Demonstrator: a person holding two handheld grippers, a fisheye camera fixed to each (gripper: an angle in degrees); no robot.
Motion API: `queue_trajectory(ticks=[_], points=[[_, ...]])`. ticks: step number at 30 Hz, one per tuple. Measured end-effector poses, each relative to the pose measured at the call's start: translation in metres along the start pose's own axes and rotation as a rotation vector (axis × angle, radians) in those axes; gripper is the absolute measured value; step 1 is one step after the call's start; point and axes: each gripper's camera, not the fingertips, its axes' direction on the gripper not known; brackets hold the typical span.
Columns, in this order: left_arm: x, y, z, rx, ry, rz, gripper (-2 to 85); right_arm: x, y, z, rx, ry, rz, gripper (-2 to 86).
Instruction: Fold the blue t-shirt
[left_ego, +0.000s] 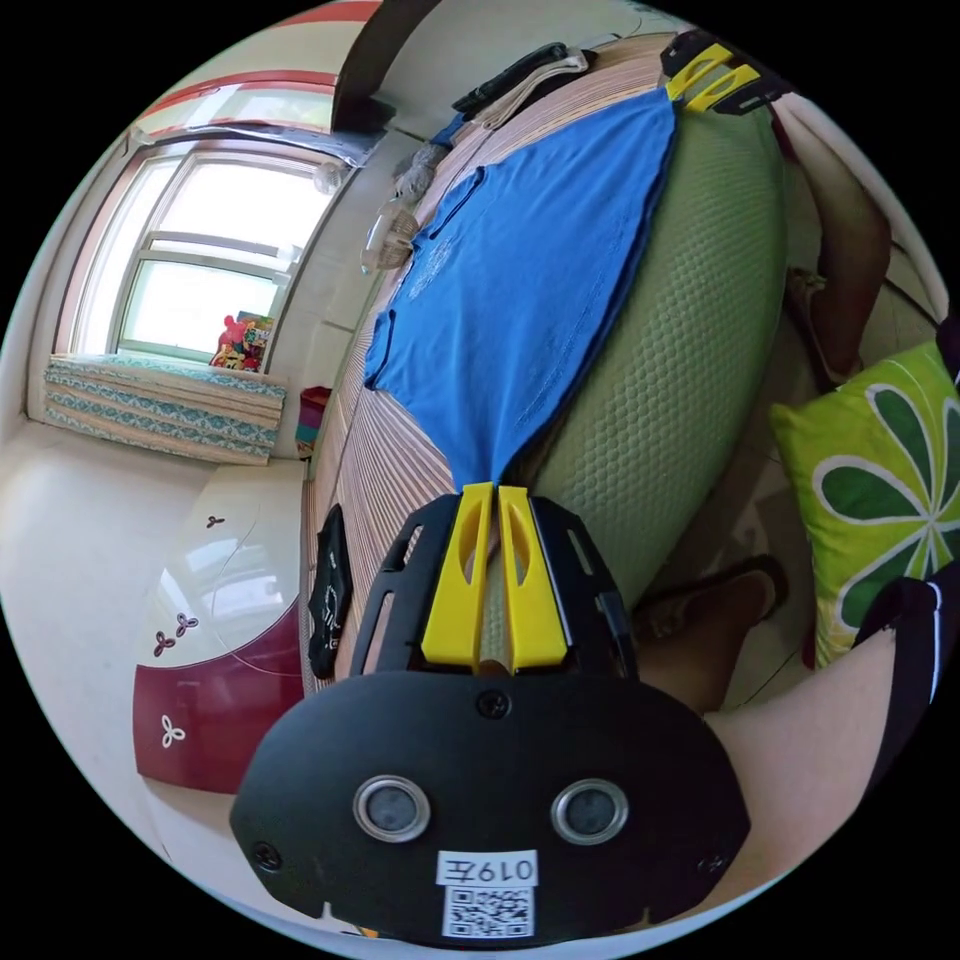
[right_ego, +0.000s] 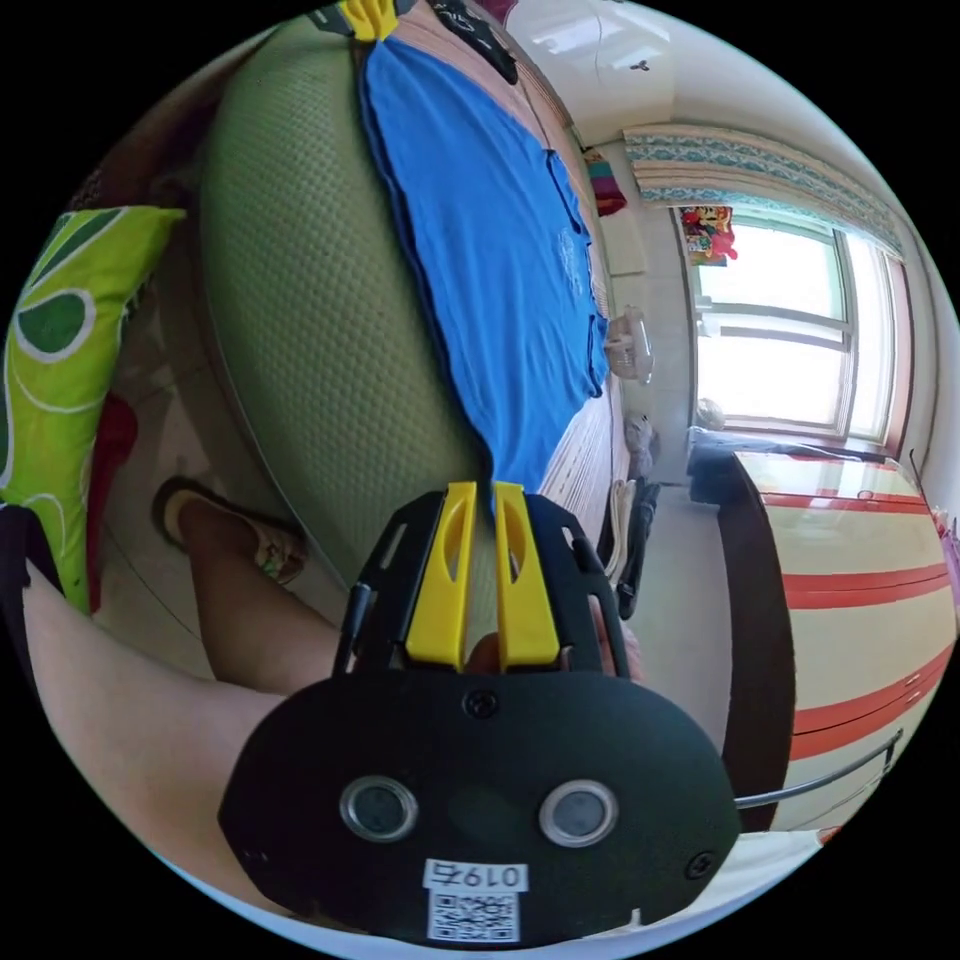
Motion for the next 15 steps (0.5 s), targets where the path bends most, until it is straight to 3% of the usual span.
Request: queue_trajectory(ticks=[3, 7, 11, 15], points=[[-0.045, 0.021, -0.002, 0.031, 0.033, -0.067, 0.5, 0.028, 0.023, -0.003, 0.027, -0.011, 0.036, 1.2], [-0.147, 0.06, 0.008, 0.118, 0.199, -0.358, 0.6, 0.101, 0.064, -0.011, 0.118, -0.039, 0.326, 0.4], [-0.254, 0.116, 0.071, 0.14, 0.532, -0.766, 0.7, 0.185, 0.116, 0.007, 0.158, -0.234, 0.711, 2.4], [-0.321, 0.181, 0.15, 0.17, 0.927, -1.089, 0.7, 0.239, 0.164, 0.033, 0.189, -0.437, 0.915, 2.5]])
